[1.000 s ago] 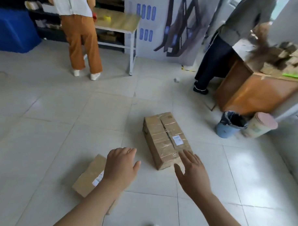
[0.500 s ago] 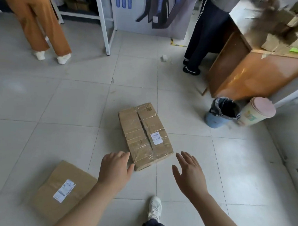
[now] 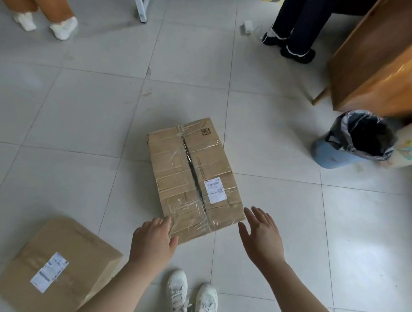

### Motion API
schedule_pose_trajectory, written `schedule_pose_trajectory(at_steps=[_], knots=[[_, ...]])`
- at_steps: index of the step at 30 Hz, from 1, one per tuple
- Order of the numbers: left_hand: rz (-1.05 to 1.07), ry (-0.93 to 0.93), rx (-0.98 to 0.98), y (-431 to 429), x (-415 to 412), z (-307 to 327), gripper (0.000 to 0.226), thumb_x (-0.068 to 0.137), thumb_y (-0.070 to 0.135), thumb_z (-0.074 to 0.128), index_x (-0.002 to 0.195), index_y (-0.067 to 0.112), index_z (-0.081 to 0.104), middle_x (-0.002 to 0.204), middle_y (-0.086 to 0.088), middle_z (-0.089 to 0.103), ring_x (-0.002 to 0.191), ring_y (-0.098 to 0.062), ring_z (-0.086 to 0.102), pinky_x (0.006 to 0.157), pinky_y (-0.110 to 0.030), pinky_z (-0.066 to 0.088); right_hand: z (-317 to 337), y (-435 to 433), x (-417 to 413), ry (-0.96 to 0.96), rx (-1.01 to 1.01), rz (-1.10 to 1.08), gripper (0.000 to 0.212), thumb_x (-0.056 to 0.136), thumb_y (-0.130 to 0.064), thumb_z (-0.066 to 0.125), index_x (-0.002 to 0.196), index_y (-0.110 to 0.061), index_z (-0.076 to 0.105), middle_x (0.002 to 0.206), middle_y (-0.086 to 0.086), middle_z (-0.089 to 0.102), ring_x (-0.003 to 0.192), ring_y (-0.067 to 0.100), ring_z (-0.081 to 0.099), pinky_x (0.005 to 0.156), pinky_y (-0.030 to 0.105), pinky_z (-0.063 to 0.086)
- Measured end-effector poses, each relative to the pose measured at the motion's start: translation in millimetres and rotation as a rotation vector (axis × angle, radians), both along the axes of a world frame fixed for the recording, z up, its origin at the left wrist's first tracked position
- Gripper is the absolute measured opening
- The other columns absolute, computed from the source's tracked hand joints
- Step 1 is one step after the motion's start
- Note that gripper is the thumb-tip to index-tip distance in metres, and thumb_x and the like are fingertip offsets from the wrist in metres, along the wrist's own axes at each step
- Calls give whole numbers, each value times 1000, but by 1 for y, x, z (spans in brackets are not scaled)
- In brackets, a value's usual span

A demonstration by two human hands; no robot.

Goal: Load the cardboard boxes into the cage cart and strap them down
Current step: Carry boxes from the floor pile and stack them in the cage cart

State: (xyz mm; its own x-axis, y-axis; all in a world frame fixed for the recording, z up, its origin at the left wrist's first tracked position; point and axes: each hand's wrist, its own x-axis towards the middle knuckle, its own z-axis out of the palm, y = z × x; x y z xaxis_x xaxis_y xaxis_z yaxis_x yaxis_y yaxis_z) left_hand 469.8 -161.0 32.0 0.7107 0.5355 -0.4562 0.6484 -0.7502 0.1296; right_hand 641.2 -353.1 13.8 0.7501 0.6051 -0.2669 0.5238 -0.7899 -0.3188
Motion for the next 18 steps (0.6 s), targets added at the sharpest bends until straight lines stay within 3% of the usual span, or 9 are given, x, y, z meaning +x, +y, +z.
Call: schedule_pose_trajectory(at_steps=[2, 4, 7, 11, 15, 18], knots=[[56, 38, -6, 6, 11, -48, 55, 86, 45, 55, 134, 19, 48, 114, -3, 61, 100, -26, 60, 78, -35, 48, -49, 10, 13, 26, -13, -1, 44, 86, -26, 66, 127, -10, 58, 127, 14, 60, 122, 32, 53, 105, 41, 37], [104, 62, 2, 12, 18, -96, 66, 90, 51, 47, 147, 22, 29, 127, -5, 50, 111, -25, 53, 84, -34, 46, -96, 19, 27, 72, -62, -1, 50, 94, -33, 53, 140, -15, 45, 144, 15, 44, 135, 29, 38, 112, 38, 27], [196, 159, -23, 23, 24, -165, 76, 90, 58, 43, 151, 25, 12, 141, -11, 33, 121, -28, 45, 91, -35, 44, -166, 29, 43, 139, -120, -16, 57, 98, -43, 39, 149, -24, 24, 156, 15, 20, 142, 29, 22, 116, 34, 16], [291, 226, -112, 32, 26, -245, 85, 88, 63, 43, 152, 29, -2, 147, -18, 21, 128, -33, 38, 98, -38, 41, -242, 38, 58, 175, -174, -42, 65, 95, -50, 42, 150, -32, 14, 155, 22, 10, 140, 35, 20, 115, 38, 18], [423, 171, -295, 36, 22, -304, 97, 84, 63, 52, 147, 38, -18, 144, -17, 19, 120, -32, 47, 97, -38, 45, -295, 42, 65, 256, -169, -86, 76, 88, -54, 51, 148, -45, 5, 147, 18, 17, 135, 34, 26, 112, 41, 26], [504, 44, -386, 32, 24, -322, 107, 82, 55, 62, 135, 47, -31, 131, -15, 21, 82, -23, 61, 77, -28, 49, -314, 41, 67, 290, -114, -120, 86, 82, -56, 59, 144, -54, -1, 138, 14, 24, 125, 33, 34, 106, 43, 35]])
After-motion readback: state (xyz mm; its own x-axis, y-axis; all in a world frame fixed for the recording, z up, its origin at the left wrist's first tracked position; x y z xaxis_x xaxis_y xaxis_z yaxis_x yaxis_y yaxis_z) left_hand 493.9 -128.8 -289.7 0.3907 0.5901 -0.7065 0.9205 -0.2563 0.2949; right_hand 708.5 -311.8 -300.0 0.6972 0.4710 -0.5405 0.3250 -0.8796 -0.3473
